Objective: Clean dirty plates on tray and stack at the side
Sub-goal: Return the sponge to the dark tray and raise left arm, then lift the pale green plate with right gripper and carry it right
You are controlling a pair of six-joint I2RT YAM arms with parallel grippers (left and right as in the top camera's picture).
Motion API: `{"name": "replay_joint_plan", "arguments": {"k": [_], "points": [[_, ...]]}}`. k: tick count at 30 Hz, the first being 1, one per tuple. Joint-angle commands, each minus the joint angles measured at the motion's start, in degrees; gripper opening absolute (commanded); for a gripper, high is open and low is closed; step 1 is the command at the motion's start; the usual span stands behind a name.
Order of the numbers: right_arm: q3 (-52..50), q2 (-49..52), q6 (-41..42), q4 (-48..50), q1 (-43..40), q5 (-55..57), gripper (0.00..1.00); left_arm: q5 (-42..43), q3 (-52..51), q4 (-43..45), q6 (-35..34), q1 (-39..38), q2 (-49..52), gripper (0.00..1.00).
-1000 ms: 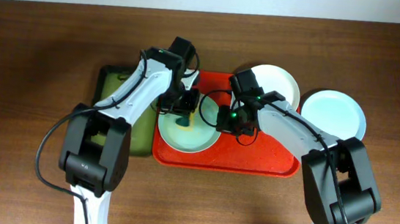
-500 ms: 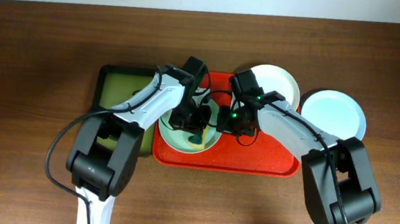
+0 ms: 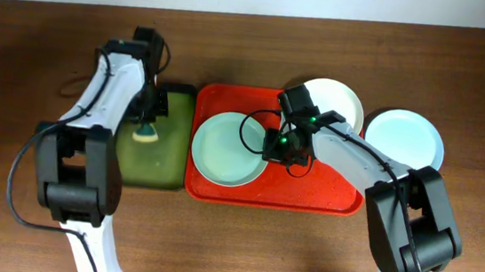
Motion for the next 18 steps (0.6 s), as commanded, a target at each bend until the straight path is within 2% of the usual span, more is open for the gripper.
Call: {"name": "replay_joint_plan", "arguments": {"k": [1,2,3,4,8,11,12,13,14,18], "points": [[0.00,0.76,-0.04,0.11,0.35,-0.11,0.06,2.32,-5.64,3.98,0.74,-0.35,0.15,0.00],[0.00,0.76,-0.04,0.13,0.35,-0.09,0.06,2.36,-5.64,4.00,1.84,-0.35,0.15,0.01],[0.00,0.76,-0.04,0.11,0.35,-0.11,0.14,2.36,-5.64,3.98,2.03,-0.35,0.15,0.33],[0.00,0.76,-0.04,0.09,0.35,-0.11,0.27,2.36,-5.46,3.52,2.05,-0.35,0.15,0.65],[0.00,0.76,-0.02,0.11,0.35,-0.09,0.32,3.50,8.35,-4.92,1.97,-0.09,-0.44,0.70],[-0.02,0.79,-0.02,0.09,0.35,-0.11,0.32,17.84,25.05,-9.42,1.97,4.57,-1.60,0.71],[-0.37,0.79,-0.02,0.15,0.35,-0.07,0.31,23.58,29.68,-10.03,1.95,7.98,-2.32,0.82],[-0.79,0.79,0.00,0.24,0.35,0.15,0.27,24.50,31.06,-10.16,1.95,10.03,-2.95,0.96],[-1.42,0.79,0.00,0.87,0.35,0.13,0.25,24.46,31.50,-10.21,1.97,12.35,-3.54,1.00],[-2.86,0.79,0.00,4.17,0.33,0.15,0.04,24.46,31.47,-11.04,1.99,18.43,-3.61,0.99]]}}
